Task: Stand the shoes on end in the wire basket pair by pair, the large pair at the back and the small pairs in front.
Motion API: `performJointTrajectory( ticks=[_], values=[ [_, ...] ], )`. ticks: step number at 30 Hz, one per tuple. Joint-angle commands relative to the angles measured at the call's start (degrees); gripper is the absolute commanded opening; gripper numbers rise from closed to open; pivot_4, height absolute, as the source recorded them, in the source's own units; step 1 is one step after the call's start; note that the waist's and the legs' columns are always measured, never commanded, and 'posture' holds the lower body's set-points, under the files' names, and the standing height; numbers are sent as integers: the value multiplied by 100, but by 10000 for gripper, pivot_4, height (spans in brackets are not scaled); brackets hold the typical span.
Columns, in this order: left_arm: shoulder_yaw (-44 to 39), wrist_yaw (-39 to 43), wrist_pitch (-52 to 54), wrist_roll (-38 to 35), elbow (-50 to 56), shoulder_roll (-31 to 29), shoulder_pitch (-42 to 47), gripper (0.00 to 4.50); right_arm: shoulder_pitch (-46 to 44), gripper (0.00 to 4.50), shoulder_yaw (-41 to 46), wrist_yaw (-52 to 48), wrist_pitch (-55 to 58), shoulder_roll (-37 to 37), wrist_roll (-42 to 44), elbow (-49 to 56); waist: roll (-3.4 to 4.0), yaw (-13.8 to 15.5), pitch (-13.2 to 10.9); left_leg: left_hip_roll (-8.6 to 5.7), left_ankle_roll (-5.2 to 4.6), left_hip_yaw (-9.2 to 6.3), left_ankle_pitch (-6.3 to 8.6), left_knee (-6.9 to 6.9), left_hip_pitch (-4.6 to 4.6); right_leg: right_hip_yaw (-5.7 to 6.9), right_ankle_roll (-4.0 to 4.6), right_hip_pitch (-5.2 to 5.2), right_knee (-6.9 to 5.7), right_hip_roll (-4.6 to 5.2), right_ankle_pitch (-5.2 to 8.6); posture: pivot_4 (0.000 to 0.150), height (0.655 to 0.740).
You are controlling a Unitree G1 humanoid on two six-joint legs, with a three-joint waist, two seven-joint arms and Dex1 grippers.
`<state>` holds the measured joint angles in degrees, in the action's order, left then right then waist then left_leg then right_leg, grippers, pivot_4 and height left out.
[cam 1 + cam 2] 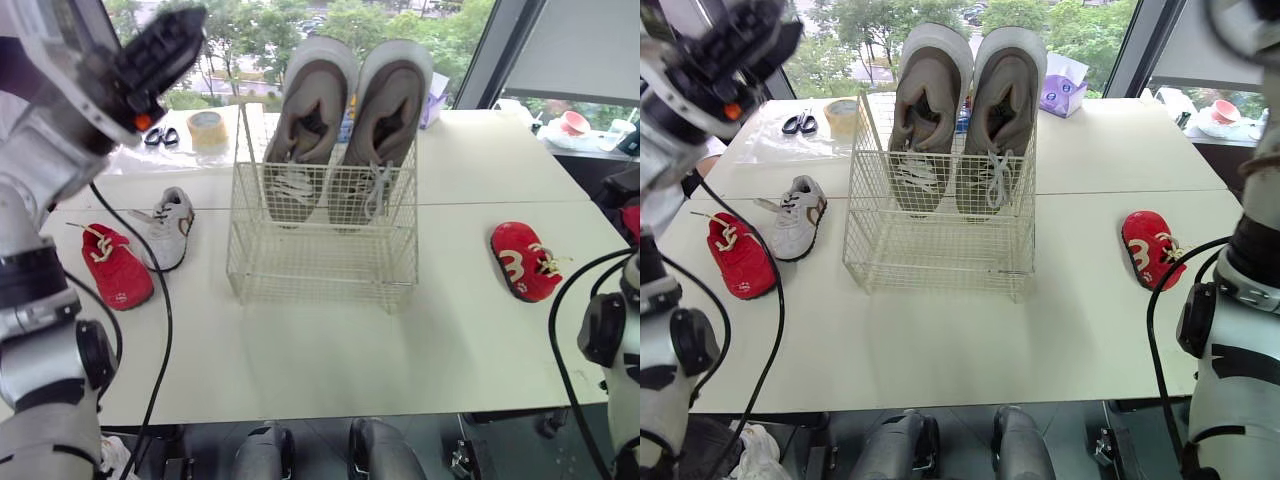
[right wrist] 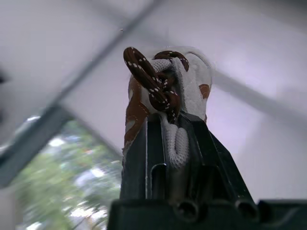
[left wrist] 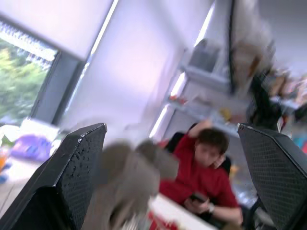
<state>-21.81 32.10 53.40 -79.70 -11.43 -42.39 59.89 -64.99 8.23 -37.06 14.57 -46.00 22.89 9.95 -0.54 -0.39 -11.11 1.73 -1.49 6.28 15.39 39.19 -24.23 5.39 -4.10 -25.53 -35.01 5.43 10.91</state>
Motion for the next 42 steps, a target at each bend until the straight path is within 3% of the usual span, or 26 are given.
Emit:
performJointTrajectory(
  ticks=[1,17,20,26,27,29,35,38,42],
  values=[
    [-57,397,98,238,-122,-271,411,45000,-30,230,-279,-707,-393,21,-8,-5,0,-33,-3,-3,1,4,0,0,-1,0,-1,-1,0,9,0,1500,7400],
    [214,666,940,519,-300,130,993,45000,232,230,-927,-1585,-1809,899,-508,-366,-9,-31,-9,-4,14,-2,-8,3,-5,4,-3,-2,-9,12,1,1500,7400],
    [189,811,1075,487,-303,157,966,36000,246,0,-933,-1612,-1890,933,-571,-383,-9,-40,-9,-4,14,-2,-8,3,-5,4,-3,-3,-10,11,1,1500,7400],
    [5,736,1155,441,-325,244,975,5657,338,0,-915,-1632,-1903,919,-616,-317,-8,-33,-9,-2,19,-3,-11,3,-3,3,-3,-4,-10,11,1,1500,7400],
    [-30,680,1146,425,-321,272,967,3110,352,0,-914,-1621,-1878,917,-616,-309,-9,-32,-9,-3,19,-3,-11,3,-3,3,-3,-4,-10,11,1,1500,7400],
    [-143,530,1093,352,-303,352,939,3110,402,0,-867,-1520,-1786,944,-588,-295,-9,-29,-9,-3,19,-4,-11,4,-3,3,-3,-4,-10,12,1,1500,7400],
    [-934,-420,513,-44,175,876,530,2724,742,29653,61,-459,39,1338,864,-42,-9,-29,-8,-2,22,-8,-13,4,-2,3,-2,-3,-18,13,0,1500,7400],
    [-1390,-1115,-263,-260,794,1503,157,2724,989,44300,572,566,642,2016,1757,205,-10,-25,-8,-1,22,-9,-13,3,2,4,-1,3,-17,15,0,1500,7400],
    [-1514,-1983,-1089,-893,1517,2623,-81,2724,1050,44300,1137,2413,1124,3545,3606,484,-10,-12,-8,0,29,-13,-17,4,6,4,2,4,-17,16,-2,1500,7400]
  ],
)
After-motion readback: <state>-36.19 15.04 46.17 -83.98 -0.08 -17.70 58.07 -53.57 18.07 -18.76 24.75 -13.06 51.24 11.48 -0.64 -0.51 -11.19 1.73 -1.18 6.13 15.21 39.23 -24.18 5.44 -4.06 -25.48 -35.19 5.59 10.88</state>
